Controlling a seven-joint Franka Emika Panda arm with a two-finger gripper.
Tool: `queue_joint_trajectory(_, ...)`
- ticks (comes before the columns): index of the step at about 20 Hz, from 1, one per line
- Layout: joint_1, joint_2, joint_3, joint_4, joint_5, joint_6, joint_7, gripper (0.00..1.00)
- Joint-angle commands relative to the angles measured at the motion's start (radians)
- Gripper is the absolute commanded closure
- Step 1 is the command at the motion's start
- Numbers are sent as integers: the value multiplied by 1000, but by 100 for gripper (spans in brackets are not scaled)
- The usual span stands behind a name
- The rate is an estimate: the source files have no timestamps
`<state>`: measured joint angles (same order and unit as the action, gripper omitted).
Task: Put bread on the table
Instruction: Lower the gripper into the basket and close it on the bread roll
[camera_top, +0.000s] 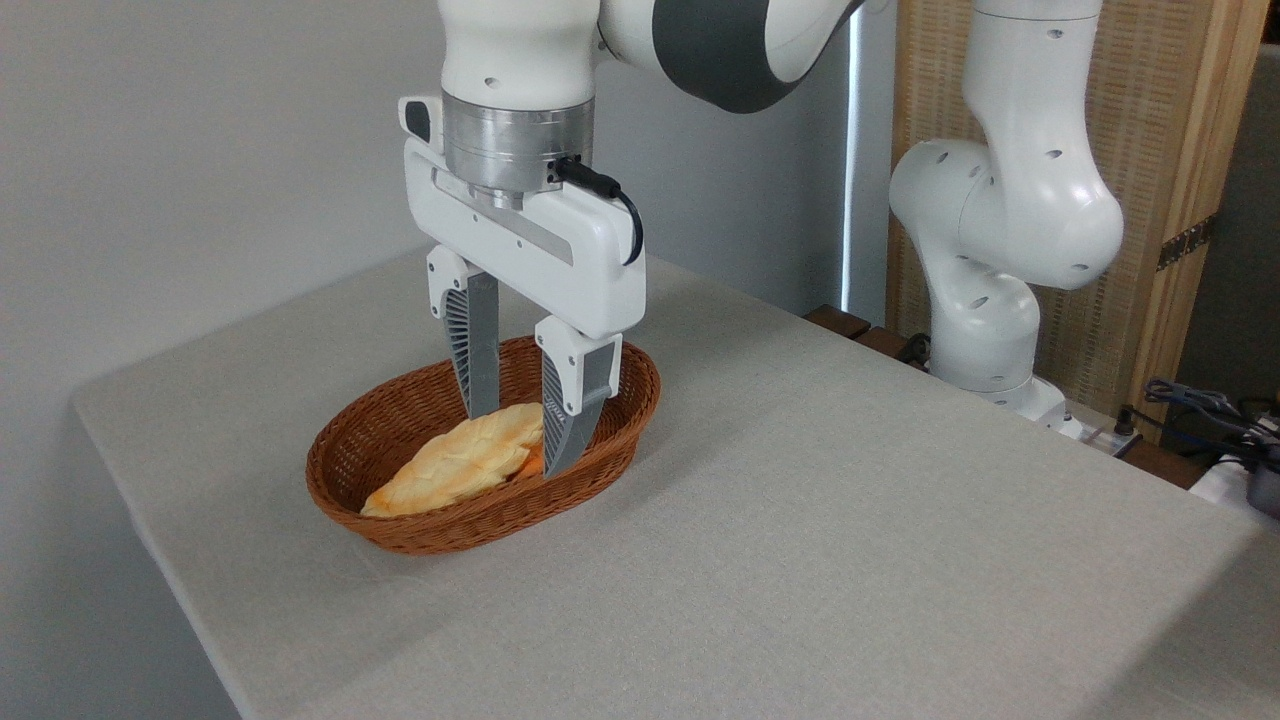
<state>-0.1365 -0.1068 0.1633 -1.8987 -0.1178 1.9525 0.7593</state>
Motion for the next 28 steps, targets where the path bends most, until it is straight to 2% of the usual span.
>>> queue_joint_trajectory(1,-6,-5,7,12,18,-32,-18,0)
queue_joint_trajectory(9,-8,6,2,9,18,-86,-11,0)
queue_joint_trajectory(13,-31,56,-28,7,14,-70,-23,0)
queue_joint_trajectory(15,-38,84,-39,4,-18,-69,-28,0)
queue_joint_trajectory(20,-52,118,-45,-13,-179,-35,-78,0)
queue_joint_trajectory(21,-64,124,-50,-13,-198,-20,-104,0)
queue_joint_trajectory(28,-74,133,-83,-34,-198,-12,-123,0)
